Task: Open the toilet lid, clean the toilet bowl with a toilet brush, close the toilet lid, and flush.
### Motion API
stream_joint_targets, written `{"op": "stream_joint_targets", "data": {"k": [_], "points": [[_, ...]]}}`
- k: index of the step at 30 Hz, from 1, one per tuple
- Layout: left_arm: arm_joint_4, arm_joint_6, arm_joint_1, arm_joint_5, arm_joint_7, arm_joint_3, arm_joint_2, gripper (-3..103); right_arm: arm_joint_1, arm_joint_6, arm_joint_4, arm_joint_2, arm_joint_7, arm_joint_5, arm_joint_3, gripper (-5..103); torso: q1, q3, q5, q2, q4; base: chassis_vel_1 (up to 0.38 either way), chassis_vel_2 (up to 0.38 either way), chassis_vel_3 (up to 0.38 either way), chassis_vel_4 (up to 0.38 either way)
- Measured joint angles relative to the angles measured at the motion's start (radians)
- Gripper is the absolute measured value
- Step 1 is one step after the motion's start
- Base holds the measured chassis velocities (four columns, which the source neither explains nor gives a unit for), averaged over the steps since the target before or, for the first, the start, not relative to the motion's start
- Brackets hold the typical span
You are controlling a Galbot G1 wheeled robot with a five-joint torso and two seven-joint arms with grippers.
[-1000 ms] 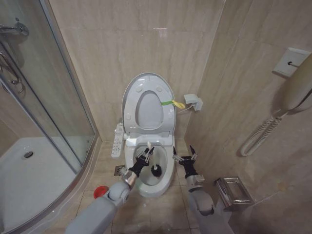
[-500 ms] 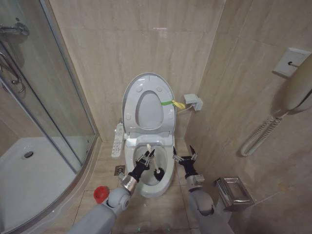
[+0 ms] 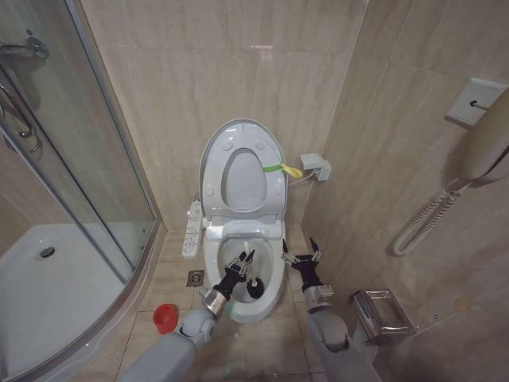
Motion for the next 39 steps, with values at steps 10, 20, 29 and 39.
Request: {"op": "stream_joint_targets", "data": {"k": [10, 20, 29, 39], "points": [[0.173, -0.070, -0.066, -0.046, 0.125, -0.020, -0.029, 19, 0.000, 0.000, 0.000, 0.000, 0.000, 0.000, 0.000, 100, 0.000, 0.000, -0.0001, 0.000, -0.0001, 0.000, 0.000, 0.000, 0.000], [0.236, -0.085, -0.123, -0.018, 0.142, -0.018, -0.049, 19, 0.000, 0.000, 0.000, 0.000, 0.000, 0.000, 0.000, 100, 0.000, 0.000, -0.0001, 0.000, -0.0002, 0.000, 0.000, 0.000, 0.000], [0.395, -0.171, -0.157, 0.125, 0.146, -0.112, -0.070, 19, 0.000, 0.000, 0.000, 0.000, 0.000, 0.000, 0.000, 100, 0.000, 0.000, 0.0000, 0.000, 0.0001, 0.000, 0.000, 0.000, 0.000], [0.523, -0.232, -0.199, 0.155, 0.178, -0.162, -0.107, 19, 0.000, 0.000, 0.000, 0.000, 0.000, 0.000, 0.000, 100, 0.000, 0.000, -0.0001, 0.000, 0.0000, 0.000, 0.000, 0.000, 0.000]]}}
